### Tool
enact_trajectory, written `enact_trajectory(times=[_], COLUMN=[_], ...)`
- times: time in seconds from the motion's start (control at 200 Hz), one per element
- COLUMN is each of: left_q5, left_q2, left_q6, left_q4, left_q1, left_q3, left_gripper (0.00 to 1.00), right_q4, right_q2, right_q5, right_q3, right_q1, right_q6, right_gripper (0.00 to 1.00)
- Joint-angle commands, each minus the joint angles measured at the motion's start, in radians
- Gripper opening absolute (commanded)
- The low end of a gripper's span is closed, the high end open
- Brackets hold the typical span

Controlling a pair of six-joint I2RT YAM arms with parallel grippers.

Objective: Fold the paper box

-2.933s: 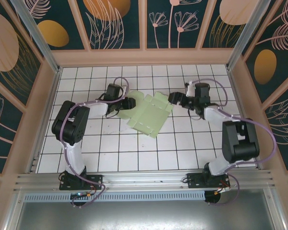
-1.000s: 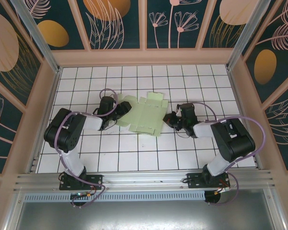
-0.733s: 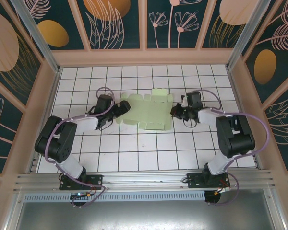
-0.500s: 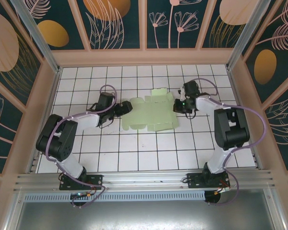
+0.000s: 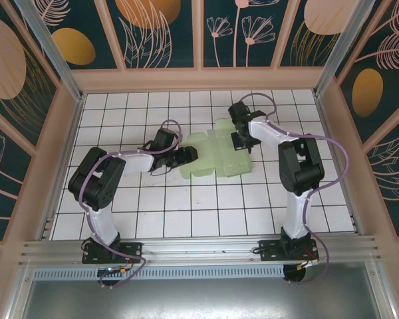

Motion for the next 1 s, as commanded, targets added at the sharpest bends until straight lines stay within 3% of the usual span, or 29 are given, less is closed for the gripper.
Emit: enact_trajectory(times=[0.0, 0.135, 0.325, 0.52, 0.721, 0.996], left_q5=[0.012, 0.015, 0.011, 0.011, 0.012, 0.019], left_q2=[0.067, 0.081, 0.086, 0.085, 0.088, 0.100], left_q6=[-0.042, -0.051, -0.041, -0.030, -0.028, -0.024], left_q4=[0.011, 0.025, 0.018, 0.012, 0.009, 0.004], left_q1=[0.002, 0.002, 0.002, 0.002, 0.002, 0.002], left_q3=[0.008, 0.002, -0.003, -0.002, 0.000, 0.009], left_gripper=[0.65, 0.65, 0.66, 0.66, 0.67, 0.67], right_q4=[-0.084, -0.080, -0.031, 0.016, 0.112, 0.056], right_q2=[0.056, 0.117, 0.143, 0.093, -0.045, 0.091], right_q5=[0.171, 0.248, 0.253, 0.240, 0.110, 0.208], right_q3=[0.054, 0.058, 0.050, 0.021, -0.088, -0.011], right_q1=[0.054, 0.118, 0.173, 0.152, 0.061, 0.134], right_q6=[0.030, 0.059, 0.107, 0.108, 0.088, 0.083], right_gripper=[0.00, 0.00, 0.00, 0.00, 0.00, 0.01])
